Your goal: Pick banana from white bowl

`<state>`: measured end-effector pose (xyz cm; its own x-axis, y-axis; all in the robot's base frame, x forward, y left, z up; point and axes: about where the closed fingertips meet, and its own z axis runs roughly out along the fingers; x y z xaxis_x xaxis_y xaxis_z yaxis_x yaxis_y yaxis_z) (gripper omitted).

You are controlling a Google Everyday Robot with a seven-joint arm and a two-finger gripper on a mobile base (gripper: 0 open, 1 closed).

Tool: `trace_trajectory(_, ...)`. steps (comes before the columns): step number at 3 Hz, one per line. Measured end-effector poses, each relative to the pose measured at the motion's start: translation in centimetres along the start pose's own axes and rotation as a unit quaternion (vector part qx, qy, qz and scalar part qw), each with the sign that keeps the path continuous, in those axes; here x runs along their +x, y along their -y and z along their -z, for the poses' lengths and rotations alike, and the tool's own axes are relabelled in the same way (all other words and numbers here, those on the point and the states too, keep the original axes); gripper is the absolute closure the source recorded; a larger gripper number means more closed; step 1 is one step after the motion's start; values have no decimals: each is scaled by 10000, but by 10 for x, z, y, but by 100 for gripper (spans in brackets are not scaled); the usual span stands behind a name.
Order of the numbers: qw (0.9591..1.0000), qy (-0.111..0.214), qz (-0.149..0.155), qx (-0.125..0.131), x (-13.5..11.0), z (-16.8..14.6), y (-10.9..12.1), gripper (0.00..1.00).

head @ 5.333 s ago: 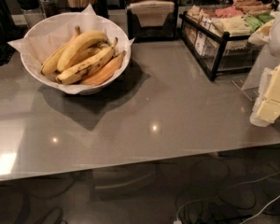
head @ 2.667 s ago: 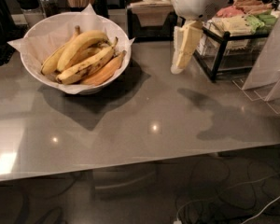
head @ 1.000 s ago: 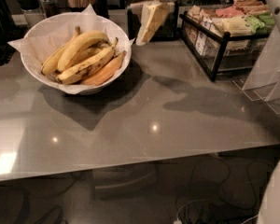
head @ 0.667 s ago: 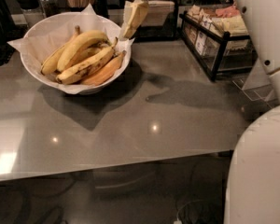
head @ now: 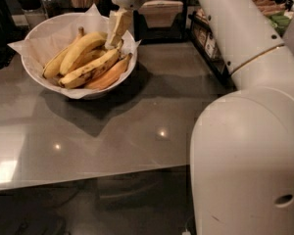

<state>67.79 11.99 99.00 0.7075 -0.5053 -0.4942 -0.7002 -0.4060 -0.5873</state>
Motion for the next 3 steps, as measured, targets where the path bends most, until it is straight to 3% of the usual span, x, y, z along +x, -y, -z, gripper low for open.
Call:
trace_trajectory(1, 9997, 148, 22, -178, 6, -32, 1, 15)
trace_trajectory(3, 9988, 117, 250, -394, 13, -62, 16, 17)
